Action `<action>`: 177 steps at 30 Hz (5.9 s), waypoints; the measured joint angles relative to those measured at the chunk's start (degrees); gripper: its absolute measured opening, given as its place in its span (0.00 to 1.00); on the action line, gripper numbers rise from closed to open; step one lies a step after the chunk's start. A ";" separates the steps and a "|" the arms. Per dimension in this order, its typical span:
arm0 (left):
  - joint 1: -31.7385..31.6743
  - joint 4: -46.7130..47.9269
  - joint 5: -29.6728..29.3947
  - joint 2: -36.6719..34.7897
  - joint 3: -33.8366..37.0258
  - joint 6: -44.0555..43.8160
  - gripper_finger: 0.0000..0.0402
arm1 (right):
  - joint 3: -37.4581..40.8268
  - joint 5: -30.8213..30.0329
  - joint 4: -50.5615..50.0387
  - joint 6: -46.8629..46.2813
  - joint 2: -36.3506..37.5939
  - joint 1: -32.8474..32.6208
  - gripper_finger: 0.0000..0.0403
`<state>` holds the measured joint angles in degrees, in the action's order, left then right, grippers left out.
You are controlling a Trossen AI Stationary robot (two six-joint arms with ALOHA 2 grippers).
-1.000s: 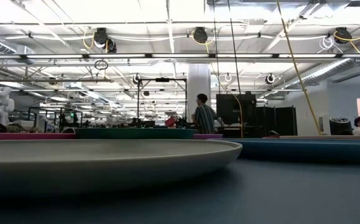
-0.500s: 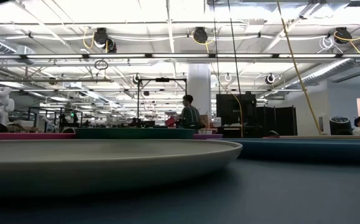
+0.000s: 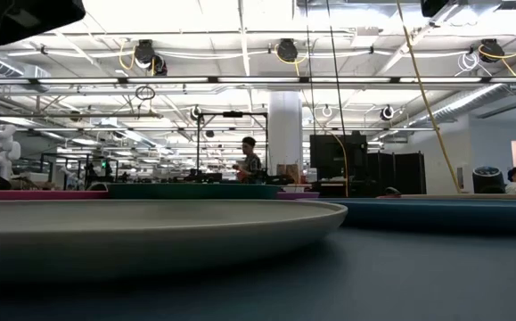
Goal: Stack plastic plates
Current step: Stack the gray plate on top of the blue plate, then stack the dark green plate on top of the gray plate
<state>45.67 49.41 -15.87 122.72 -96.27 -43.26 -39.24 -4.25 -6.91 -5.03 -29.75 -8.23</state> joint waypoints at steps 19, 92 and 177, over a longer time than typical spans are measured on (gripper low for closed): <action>0.49 -2.57 -2.22 2.16 0.00 -1.11 0.50 | 0.00 0.03 -0.72 -7.18 -7.04 -0.02 0.25; -5.39 20.05 -15.51 6.11 -22.54 28.34 0.03 | 0.00 0.00 -2.19 -8.79 -7.79 -0.02 0.25; -29.28 30.92 -0.97 5.31 -22.45 47.70 0.35 | 0.02 4.37 -8.81 -7.86 -6.47 -0.07 0.25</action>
<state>16.39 80.33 -16.84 128.04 -118.72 4.44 -39.22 0.12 -15.72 -12.88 -36.21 -8.29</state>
